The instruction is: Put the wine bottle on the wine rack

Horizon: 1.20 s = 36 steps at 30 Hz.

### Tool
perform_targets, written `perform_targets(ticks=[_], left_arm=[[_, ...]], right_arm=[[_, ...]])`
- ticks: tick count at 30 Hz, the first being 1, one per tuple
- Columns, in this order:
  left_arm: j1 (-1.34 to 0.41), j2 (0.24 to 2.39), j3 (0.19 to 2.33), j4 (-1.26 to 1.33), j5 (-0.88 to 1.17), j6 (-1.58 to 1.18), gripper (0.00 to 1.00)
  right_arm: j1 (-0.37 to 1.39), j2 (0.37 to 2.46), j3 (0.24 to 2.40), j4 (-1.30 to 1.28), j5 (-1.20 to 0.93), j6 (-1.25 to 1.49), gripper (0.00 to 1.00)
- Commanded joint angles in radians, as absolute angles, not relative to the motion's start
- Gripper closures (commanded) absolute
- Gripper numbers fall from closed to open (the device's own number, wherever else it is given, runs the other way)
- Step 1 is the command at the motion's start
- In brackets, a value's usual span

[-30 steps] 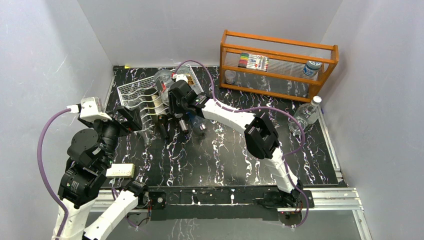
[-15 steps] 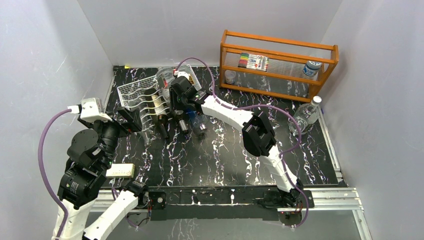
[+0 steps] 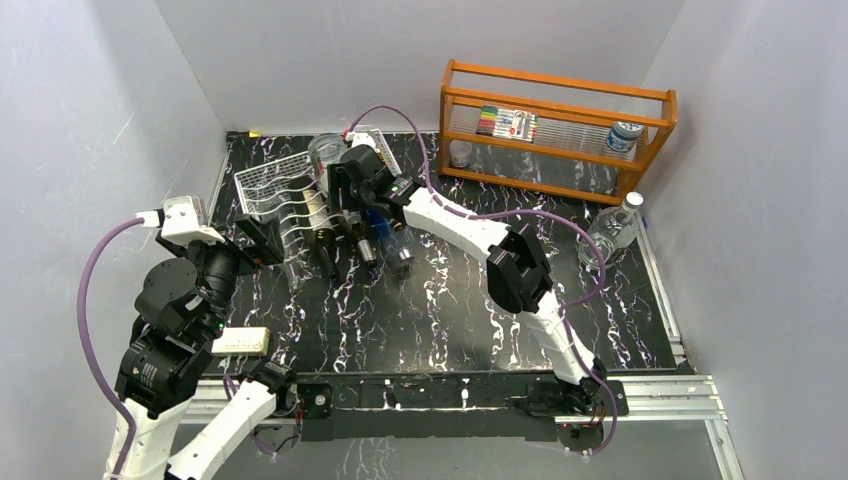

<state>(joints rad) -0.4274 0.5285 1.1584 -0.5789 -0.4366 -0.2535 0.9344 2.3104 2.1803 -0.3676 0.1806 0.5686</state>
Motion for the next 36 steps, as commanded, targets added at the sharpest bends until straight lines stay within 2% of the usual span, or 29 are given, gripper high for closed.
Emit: perform_targets(ticks=[1, 5, 10, 20, 29, 36], left_arm=[[-0.421, 0.531, 1.174, -0.58, -0.44, -0.239, 0.02], [-0.422, 0.533, 1.177, -0.581, -0.439, -0.239, 0.02], [-0.421, 0.54, 1.18, -0.58, -0.435, -0.241, 0.02], [-0.421, 0.549, 1.178, -0.582, -0.419, -0.247, 0.02], [-0.421, 0.531, 1.023, -0.568, -0.386, -0.244, 0.02], [-0.422, 0.536, 0.904, -0.474, -0.264, -0.335, 0.02]], right_arm=[[0.926, 2.236, 2.232, -0.206, 0.205, 0.552, 0.28], [0.927, 2.169, 2.176, -0.193, 0.209, 0.544, 0.25], [0.926, 2.051, 2.065, -0.138, 0.22, 0.502, 0.16], [0.911, 1.828, 1.893, -0.148, 0.281, 0.416, 0.13], [0.897, 1.389, 1.397, -0.237, 0.598, 0.358, 0.14], [0.778, 1.142, 1.197, -0.363, 0.771, 0.359, 0.13]])
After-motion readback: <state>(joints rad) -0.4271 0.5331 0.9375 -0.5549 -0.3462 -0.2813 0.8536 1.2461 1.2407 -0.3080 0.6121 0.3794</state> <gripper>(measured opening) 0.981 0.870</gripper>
